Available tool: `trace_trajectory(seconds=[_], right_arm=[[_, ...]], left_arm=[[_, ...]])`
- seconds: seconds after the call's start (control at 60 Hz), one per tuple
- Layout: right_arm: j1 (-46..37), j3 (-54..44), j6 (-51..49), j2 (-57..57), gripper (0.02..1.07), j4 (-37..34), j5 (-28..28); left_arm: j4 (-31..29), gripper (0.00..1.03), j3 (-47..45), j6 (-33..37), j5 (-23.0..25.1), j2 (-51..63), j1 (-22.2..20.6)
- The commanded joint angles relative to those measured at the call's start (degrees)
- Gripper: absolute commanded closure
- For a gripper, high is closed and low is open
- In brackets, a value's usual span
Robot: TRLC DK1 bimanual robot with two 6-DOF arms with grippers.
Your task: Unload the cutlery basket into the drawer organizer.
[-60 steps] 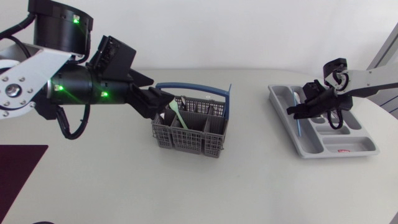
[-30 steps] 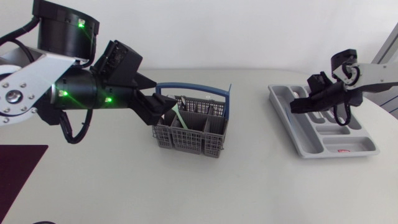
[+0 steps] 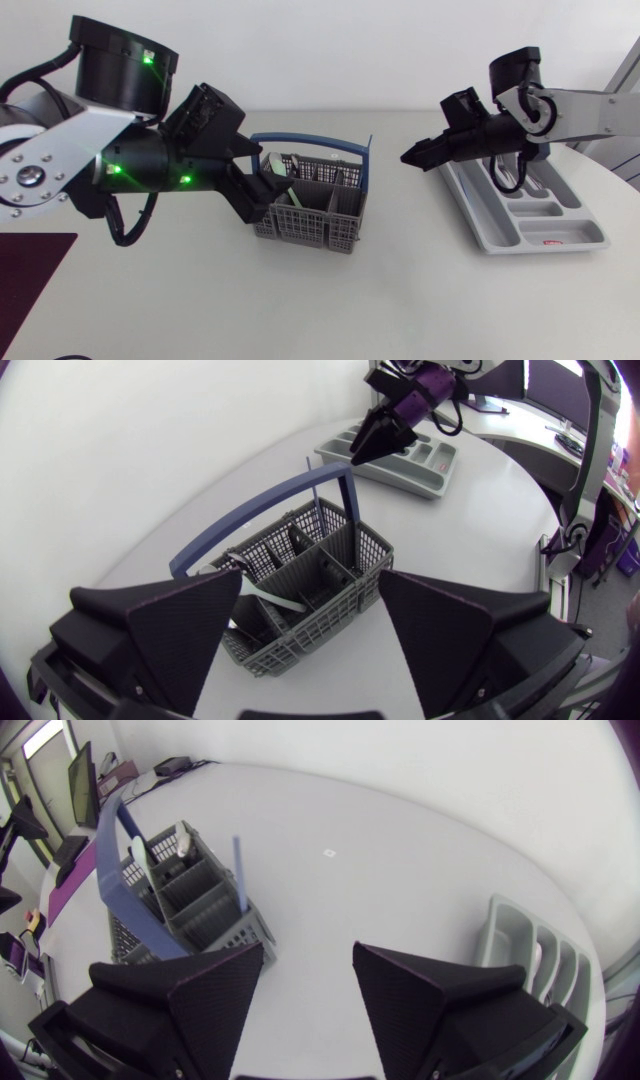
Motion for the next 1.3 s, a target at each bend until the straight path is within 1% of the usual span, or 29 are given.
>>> trace_trajectory(seconds=[0.0,0.167,0.267,0.35,0.417,0.483,0.65,0.733,0.9,1.167,1.283], right_arm=[[2.7,-0.5,-0.3,1.6,0.40,1.8,-0.5],[5.7,3.3,0.5,5.3,0.41,2.4,-0.5],[6.7,5.9,0.7,8.4,0.48,2.7,-0.5],[7.3,7.9,0.9,10.4,0.48,2.7,-0.7],[7.6,9.2,1.0,11.5,0.48,2.7,-0.7],[7.9,10.6,1.3,12.7,0.56,2.7,-0.7],[8.3,12.2,1.7,14.6,0.69,2.6,-0.7],[8.5,12.3,1.8,14.8,0.81,2.6,-0.7],[8.4,11.8,2.0,14.5,1.00,2.7,-1.5],[8.1,8.5,2.3,11.9,1.01,5.5,-3.3],[7.5,7.9,3.0,9.7,1.01,5.6,-4.1]], left_arm=[[-0.5,0.09,-1.7,1.6,-0.6,-1.3,-0.6],[-0.5,0.09,-2.5,2.2,-0.6,-1.4,-1.0],[0.2,0.09,-3.5,2.9,-0.8,-1.4,-1.5],[1.2,0.09,-4.5,3.3,-2.1,-1.4,-2.3],[1.8,0.09,-4.9,3.3,-2.2,-1.3,-2.6],[2.1,0.09,-5.2,3.3,-2.3,-1.3,-2.8],[3.0,0.09,-6.0,3.4,-2.3,-1.0,-2.6],[3.3,0.09,-6.3,3.6,-2.3,-1.0,-2.4],[3.4,0.09,-6.3,3.6,-2.3,-1.0,-2.2],[3.4,0.09,-7.0,3.2,-2.3,-1.3,-2.7],[3.3,0.09,-7.1,3.1,-2.4,-1.5,-2.8]])
